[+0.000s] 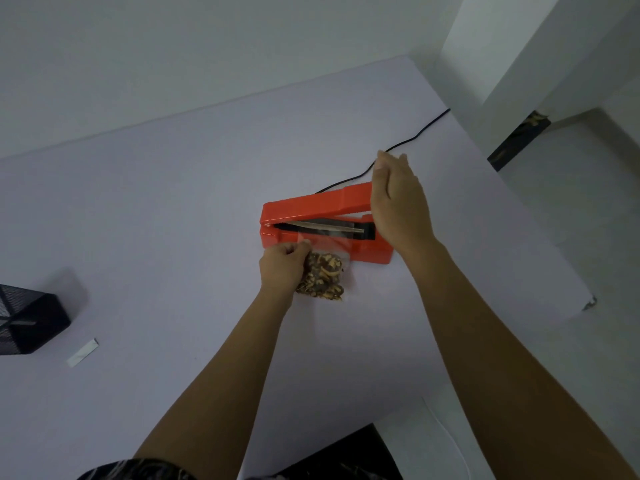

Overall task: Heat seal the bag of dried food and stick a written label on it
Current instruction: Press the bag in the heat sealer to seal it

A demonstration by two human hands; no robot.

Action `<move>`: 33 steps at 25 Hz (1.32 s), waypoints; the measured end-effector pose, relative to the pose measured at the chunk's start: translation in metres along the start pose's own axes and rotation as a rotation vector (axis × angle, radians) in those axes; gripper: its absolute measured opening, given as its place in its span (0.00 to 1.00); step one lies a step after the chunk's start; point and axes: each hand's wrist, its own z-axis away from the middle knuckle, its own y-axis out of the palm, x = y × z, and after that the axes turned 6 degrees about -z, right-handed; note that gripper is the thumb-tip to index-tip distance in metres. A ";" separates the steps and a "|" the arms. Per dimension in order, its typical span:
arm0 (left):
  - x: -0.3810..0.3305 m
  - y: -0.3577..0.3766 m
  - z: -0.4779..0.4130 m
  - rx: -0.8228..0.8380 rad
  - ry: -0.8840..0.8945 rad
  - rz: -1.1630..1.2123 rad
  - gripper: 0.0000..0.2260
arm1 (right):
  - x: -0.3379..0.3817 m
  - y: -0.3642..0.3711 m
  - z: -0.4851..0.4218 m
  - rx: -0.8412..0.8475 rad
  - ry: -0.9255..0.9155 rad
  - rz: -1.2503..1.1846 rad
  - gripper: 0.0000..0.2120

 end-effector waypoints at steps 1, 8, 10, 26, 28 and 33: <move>0.001 0.000 -0.001 -0.004 0.001 -0.001 0.14 | -0.006 0.001 0.001 -0.002 0.013 0.007 0.18; 0.004 0.000 -0.002 -0.014 0.018 0.007 0.16 | -0.048 0.014 0.005 -0.002 0.106 0.092 0.22; 0.004 0.000 -0.001 -0.013 0.019 0.012 0.16 | -0.059 0.019 0.006 0.005 0.134 0.100 0.22; 0.012 0.001 -0.007 0.007 0.030 0.008 0.15 | -0.080 0.035 0.008 -0.038 0.174 0.154 0.21; 0.012 0.000 -0.007 0.008 0.018 0.014 0.16 | -0.081 0.035 0.008 -0.039 0.171 0.166 0.22; 0.012 0.000 -0.007 0.004 0.011 0.020 0.16 | -0.082 0.036 0.008 -0.044 0.162 0.174 0.22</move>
